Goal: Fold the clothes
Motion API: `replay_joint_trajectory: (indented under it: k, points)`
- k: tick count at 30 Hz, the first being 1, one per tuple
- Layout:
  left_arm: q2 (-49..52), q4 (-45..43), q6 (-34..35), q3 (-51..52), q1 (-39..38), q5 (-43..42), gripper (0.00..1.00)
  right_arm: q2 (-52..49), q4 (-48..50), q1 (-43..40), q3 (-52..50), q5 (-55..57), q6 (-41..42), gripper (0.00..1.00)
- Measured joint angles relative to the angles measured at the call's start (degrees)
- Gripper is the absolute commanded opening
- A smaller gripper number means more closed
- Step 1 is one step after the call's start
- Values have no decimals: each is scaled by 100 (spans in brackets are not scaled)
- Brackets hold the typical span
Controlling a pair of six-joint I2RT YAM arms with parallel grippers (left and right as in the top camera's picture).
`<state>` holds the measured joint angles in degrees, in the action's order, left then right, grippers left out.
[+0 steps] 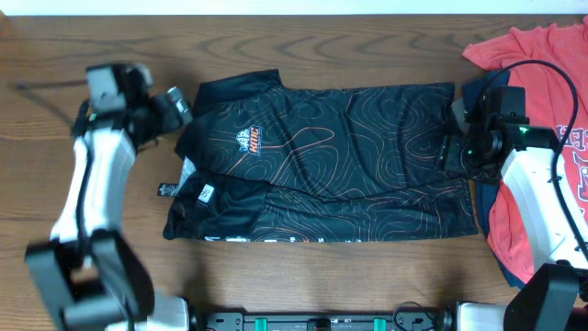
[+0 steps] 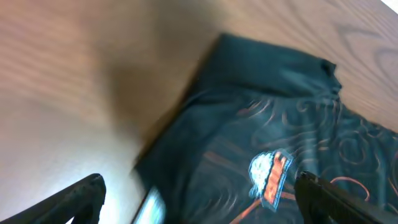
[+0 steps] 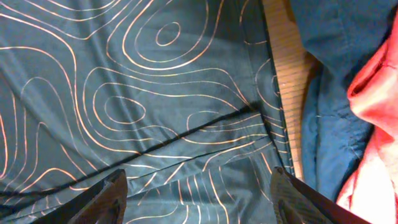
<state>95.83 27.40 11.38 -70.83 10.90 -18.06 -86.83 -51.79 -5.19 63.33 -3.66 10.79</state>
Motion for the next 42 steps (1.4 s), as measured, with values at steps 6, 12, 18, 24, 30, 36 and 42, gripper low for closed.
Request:
replay_joint_trajectory:
  k: [6, 12, 18, 24, 30, 36, 42]
  points:
    - [1585, -345, -254, -1316, -203, -105, 98, 0, -24, 0, 0, -68, -57, 72]
    - [2656, -1047, -284, -1969, -264, -299, 98, 0, -31, 0, 0, -114, -61, 72]
    - [3084, -1329, -284, -1985, -470, -426, 99, 0, -15, 0, 0, -173, -81, 72]
    - [3126, -1355, -256, -1987, -787, -444, 64, 0, 50, 0, 0, -192, -103, 73]
    - [3152, -1257, -361, -1989, -846, -398, 73, 0, 50, 0, 0, -192, -149, 73]
    - [3158, -1261, -367, -1989, -833, -127, 84, 0, 52, 0, 0, -192, -195, 73]
    - [3158, -1327, -376, -1989, -833, 127, 99, 0, 68, 0, 0, -195, -212, 74]
